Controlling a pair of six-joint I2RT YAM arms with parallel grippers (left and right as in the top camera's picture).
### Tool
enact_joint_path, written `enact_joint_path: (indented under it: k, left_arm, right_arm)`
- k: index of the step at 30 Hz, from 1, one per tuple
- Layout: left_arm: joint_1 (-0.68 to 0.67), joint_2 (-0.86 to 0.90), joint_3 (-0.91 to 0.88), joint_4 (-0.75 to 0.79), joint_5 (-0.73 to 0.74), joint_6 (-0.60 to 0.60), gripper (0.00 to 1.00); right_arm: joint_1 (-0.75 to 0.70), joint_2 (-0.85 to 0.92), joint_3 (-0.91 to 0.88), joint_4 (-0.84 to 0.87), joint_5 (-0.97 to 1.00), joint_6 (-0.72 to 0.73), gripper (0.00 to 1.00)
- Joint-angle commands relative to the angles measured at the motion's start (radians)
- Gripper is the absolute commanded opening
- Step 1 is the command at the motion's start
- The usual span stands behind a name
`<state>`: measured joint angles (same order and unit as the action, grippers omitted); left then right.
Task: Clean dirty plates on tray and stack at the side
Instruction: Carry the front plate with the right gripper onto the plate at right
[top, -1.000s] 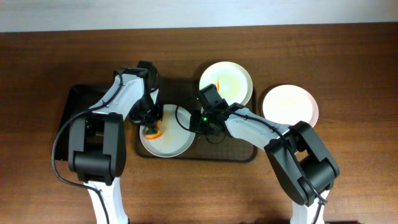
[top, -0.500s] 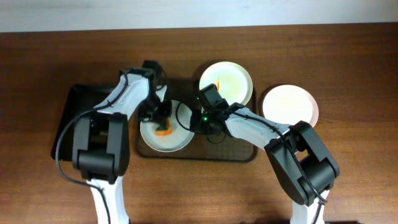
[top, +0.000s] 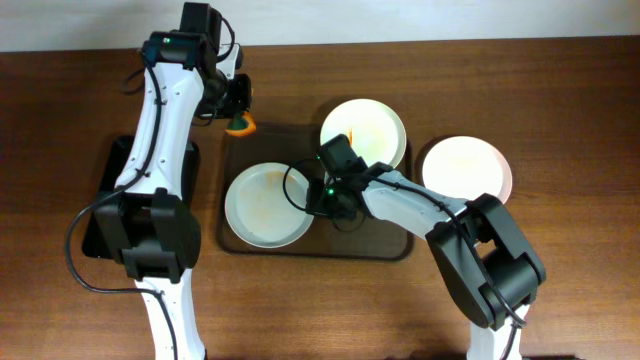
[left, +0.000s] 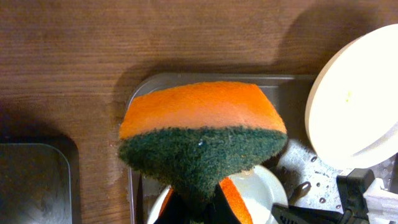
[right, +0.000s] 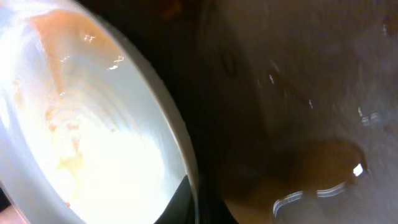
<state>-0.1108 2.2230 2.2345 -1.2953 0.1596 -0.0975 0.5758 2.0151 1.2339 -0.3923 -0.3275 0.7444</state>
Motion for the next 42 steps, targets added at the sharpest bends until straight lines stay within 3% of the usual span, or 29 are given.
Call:
enact_joint_path:
  k: [1,5,8,14,18,21,23,25,27,29,31,33,36,41,42]
  left_arm:
    - [0.004,-0.011,-0.022,-0.005,-0.011,0.017,0.00]
    - [0.004,-0.010,-0.025,-0.004,-0.011,0.017,0.00]
    - [0.004,-0.010,-0.025,-0.005,-0.011,0.017,0.00]
    - [0.005,-0.010,-0.025,-0.006,-0.011,0.017,0.00]
    - [0.005,-0.010,-0.025,-0.005,-0.011,0.016,0.00]
    - [0.005,-0.010,-0.025,-0.005,-0.011,0.017,0.00]
    - [0.009,-0.010,-0.025,-0.009,-0.012,0.017,0.00]
    - [0.010,-0.010,-0.025,-0.016,-0.029,0.017,0.00]
    - [0.010,-0.010,-0.025,-0.016,-0.029,0.017,0.00]
    - [0.010,-0.010,-0.025,-0.016,-0.030,0.017,0.00]
    - [0.010,-0.010,-0.025,-0.015,-0.029,0.017,0.00]
    - [0.010,-0.010,-0.025,-0.016,-0.030,0.017,0.00]
    - [0.010,-0.010,-0.025,-0.016,-0.029,0.017,0.00]
    - [0.010,-0.010,-0.025,-0.016,-0.029,0.016,0.00]
    - [0.010,-0.010,-0.025,-0.019,-0.029,0.016,0.00]
  right_arm:
    - [-0.049,-0.037,0.085,-0.192,-0.001,-0.146,0.04]
    - [-0.027,-0.185,0.257,-0.529,0.332,-0.270,0.04]
    - [0.076,-0.210,0.360,-0.658,0.664,-0.269,0.04]
    - [0.360,-0.210,0.380,-0.667,1.434,-0.266,0.04]
    - [0.462,-0.210,0.380,-0.667,1.725,-0.266,0.04]
    - [0.470,-0.210,0.379,-0.667,1.678,-0.265,0.04]
    - [0.453,-0.210,0.379,-0.678,1.533,-0.208,0.04]
    - [0.374,-0.210,0.380,-0.716,1.263,-0.152,0.04]
    - [0.230,-0.214,0.380,-0.728,0.913,-0.170,0.04]
    - [0.007,-0.225,0.380,-0.728,0.581,-0.283,0.04]
    - [-0.195,-0.227,0.379,-0.740,0.420,-0.330,0.04]
    - [-0.451,-0.227,0.379,-0.777,0.376,-0.349,0.04]
    - [-0.701,-0.226,0.351,-0.793,0.377,-0.373,0.04]
    - [-0.832,-0.223,0.228,-0.694,0.381,-0.397,0.04]
    - [-0.830,-0.223,0.224,-0.685,0.371,-0.397,0.47]
